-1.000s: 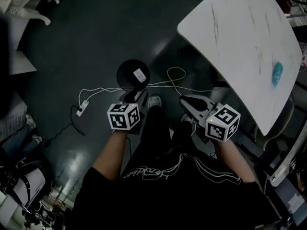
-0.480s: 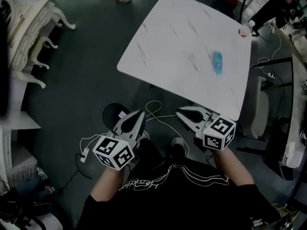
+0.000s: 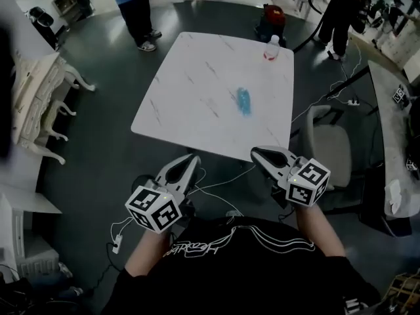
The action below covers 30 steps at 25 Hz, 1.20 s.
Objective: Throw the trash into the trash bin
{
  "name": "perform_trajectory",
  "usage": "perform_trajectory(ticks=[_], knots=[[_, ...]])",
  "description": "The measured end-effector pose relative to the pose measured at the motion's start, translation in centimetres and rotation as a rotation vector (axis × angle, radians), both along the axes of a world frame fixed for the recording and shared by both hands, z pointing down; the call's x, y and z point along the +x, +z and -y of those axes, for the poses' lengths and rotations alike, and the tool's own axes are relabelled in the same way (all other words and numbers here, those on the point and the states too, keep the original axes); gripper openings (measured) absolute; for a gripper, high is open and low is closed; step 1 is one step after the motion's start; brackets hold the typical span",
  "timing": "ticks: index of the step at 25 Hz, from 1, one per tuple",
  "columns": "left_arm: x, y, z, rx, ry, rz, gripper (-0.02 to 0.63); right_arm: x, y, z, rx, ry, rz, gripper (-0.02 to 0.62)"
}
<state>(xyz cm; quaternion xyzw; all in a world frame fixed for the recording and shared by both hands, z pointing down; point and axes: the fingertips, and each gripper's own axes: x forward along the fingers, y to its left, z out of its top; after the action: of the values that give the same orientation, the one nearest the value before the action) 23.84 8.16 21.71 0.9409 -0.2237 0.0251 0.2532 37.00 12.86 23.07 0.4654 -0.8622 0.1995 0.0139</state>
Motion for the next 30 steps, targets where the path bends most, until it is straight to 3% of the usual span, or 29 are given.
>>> perform_trajectory(ticks=[4,8,11,20,30], knots=[[2.5,-0.5,0.0,-0.014,-0.003,0.002,0.005,3.3,-1.4,-0.4,0.077,0.039,-0.01,0.034],[4.0,-0.8,0.7,-0.018,-0.004,0.007,0.005,5.7,-1.0,0.8,0.065,0.089,-0.037,0.037],[5.0,-0.4,1.6,-0.029,0.006,0.021,0.005,6.9,0.4,2.0,0.02,0.117,-0.033,0.109],[7.5,2.7,9.1,-0.089,0.061,0.058,0.005,10.9,6.0,9.6,-0.129,0.283,-0.103,0.232],[9.2,5.4,19.6,-0.146,0.084,0.08,0.005,11.8,14.7,19.2,-0.316,0.29,-0.201,0.235]])
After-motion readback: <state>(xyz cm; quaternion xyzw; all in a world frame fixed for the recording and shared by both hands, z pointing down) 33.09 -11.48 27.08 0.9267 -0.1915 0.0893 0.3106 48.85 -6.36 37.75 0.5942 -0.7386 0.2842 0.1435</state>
